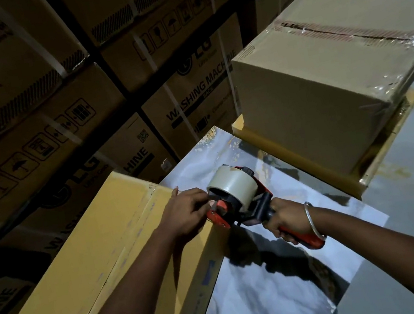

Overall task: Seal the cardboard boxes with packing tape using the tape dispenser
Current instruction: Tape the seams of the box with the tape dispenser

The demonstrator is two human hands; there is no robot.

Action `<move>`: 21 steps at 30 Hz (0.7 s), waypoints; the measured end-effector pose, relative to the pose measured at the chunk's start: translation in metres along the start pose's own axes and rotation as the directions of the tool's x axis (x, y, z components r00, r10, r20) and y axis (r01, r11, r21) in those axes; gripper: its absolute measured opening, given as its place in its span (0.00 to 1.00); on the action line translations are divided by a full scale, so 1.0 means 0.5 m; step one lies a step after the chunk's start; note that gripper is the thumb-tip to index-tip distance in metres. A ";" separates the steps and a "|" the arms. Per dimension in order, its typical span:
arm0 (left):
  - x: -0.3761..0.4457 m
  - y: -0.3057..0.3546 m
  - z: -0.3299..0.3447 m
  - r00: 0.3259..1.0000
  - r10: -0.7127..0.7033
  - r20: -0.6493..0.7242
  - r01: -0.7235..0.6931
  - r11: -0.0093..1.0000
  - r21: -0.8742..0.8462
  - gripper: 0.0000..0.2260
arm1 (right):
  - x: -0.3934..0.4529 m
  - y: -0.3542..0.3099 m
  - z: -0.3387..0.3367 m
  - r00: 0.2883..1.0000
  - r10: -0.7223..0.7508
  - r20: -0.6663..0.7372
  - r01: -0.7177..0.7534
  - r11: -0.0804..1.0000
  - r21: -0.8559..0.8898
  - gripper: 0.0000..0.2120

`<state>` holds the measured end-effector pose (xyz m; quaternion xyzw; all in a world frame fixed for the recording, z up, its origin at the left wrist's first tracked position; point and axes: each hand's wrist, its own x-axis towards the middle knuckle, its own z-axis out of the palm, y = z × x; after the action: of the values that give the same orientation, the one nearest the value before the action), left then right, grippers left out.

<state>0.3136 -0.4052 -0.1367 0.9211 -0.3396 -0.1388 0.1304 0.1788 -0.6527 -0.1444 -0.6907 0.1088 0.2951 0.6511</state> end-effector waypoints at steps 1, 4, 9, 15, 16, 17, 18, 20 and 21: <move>-0.002 -0.004 -0.001 1.000 -0.007 -0.019 0.007 1.000 -0.008 0.21 | 0.008 0.004 0.001 1.000 0.002 0.001 -0.002 1.000 -0.008 0.16; -0.004 -0.006 -0.006 0.999 -0.019 -0.025 0.018 0.999 -0.027 0.27 | 0.025 0.025 -0.005 1.000 -0.015 0.022 0.015 1.000 -0.012 0.24; 0.001 -0.015 0.004 0.999 -0.018 -0.036 0.017 1.000 -0.022 0.21 | 0.010 0.038 -0.018 0.999 -0.043 0.012 0.043 0.999 0.033 0.04; 0.012 -0.011 -0.006 0.998 -0.066 0.023 0.066 0.998 0.008 0.14 | 0.015 0.127 -0.035 0.999 -0.016 0.033 0.016 1.000 0.015 0.20; 0.017 0.000 -0.008 0.997 -0.073 0.031 0.072 0.997 0.037 0.12 | 0.021 0.139 -0.034 1.000 -0.014 0.027 0.014 0.999 0.030 0.22; 0.022 0.016 -0.009 0.996 -0.073 0.040 0.070 0.995 0.071 0.11 | 0.025 0.147 -0.032 1.000 -0.011 0.014 0.011 0.999 0.031 0.23; 0.028 0.037 -0.009 0.997 -0.060 0.051 0.054 0.993 0.101 0.11 | 0.031 0.156 -0.031 1.000 -0.006 0.003 0.006 1.000 0.029 0.23; 0.040 0.078 -0.002 0.994 -0.038 0.106 0.027 0.994 0.105 0.13 | 0.035 0.162 -0.031 1.000 0.005 -0.003 -0.005 1.000 0.018 0.23; 0.042 0.094 0.004 0.988 -0.050 0.149 0.035 0.994 0.104 0.16 | 0.035 0.162 -0.031 1.000 0.011 -0.006 -0.011 1.000 0.010 0.24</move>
<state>0.3005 -0.4539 -0.1261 0.9203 -0.3354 -0.1938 0.0545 0.1537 -0.6738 -0.2222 -0.6879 0.1161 0.2959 0.6524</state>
